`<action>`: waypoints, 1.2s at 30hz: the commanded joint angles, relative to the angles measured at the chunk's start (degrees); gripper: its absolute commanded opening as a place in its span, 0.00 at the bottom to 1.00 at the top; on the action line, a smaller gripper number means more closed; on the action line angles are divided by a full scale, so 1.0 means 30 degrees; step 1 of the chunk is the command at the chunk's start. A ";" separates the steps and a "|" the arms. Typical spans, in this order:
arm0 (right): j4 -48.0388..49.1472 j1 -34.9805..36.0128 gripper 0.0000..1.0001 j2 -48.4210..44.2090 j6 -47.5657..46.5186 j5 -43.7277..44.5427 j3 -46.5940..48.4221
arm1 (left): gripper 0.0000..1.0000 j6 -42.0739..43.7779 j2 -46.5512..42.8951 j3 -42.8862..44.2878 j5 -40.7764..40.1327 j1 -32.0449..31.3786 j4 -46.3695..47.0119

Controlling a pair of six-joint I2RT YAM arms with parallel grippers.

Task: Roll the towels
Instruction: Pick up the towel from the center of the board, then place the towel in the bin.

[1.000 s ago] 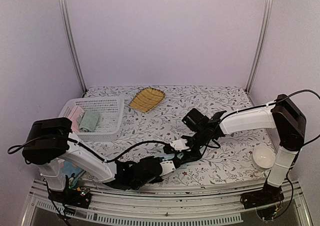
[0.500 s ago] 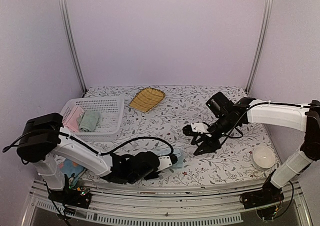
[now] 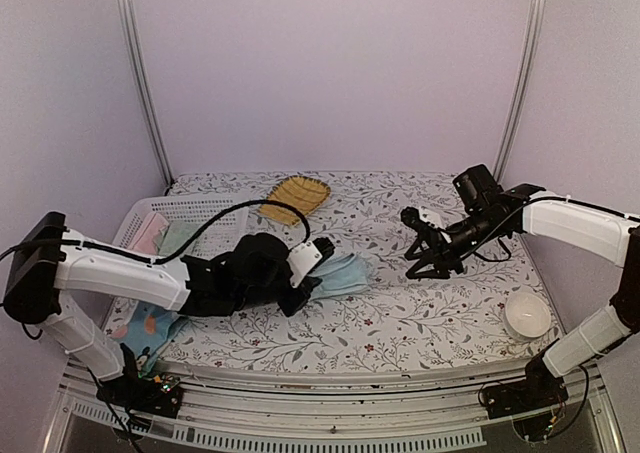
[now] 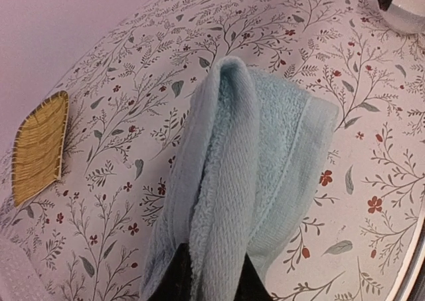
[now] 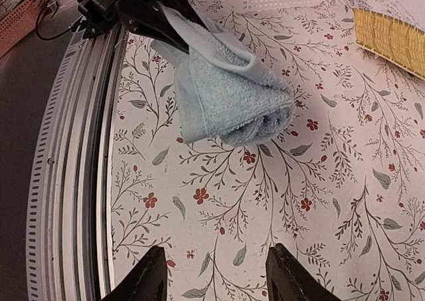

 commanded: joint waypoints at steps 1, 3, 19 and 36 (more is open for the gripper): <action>0.0340 -0.0173 0.54 -0.0392 0.0306 -0.1063 -0.0206 | 0.00 -0.2607 -0.1132 0.0745 0.1422 0.1533 -0.0694; 0.0413 -0.0212 0.53 -0.0354 0.0355 -0.1124 -0.0275 | 0.00 -0.3650 -0.1780 0.1026 0.1230 0.2363 -0.1166; 0.0729 -0.0264 0.54 -0.0501 0.0657 -0.1169 -0.0908 | 0.00 -0.8933 -0.7236 0.0939 -0.2782 1.0445 -0.6050; 0.0708 -0.0248 0.53 -0.0174 0.0687 -0.1041 -0.1055 | 0.00 -1.1947 -0.4127 -0.3061 0.0793 1.4993 -0.1492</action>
